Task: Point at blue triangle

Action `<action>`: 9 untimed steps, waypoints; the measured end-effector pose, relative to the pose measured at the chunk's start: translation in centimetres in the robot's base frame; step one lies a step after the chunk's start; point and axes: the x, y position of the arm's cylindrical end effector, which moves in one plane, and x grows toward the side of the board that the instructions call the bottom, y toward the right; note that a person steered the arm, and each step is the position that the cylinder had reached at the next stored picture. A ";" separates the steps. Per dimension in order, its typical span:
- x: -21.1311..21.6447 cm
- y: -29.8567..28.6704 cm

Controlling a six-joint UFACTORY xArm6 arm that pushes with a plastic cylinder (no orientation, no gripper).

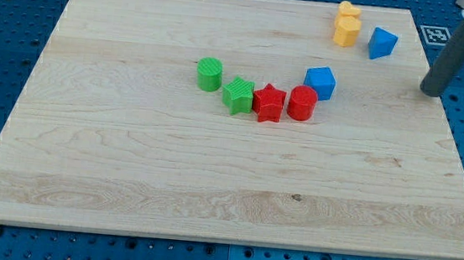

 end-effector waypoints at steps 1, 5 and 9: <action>0.0 1.7; -0.4 5.2; -0.3 5.2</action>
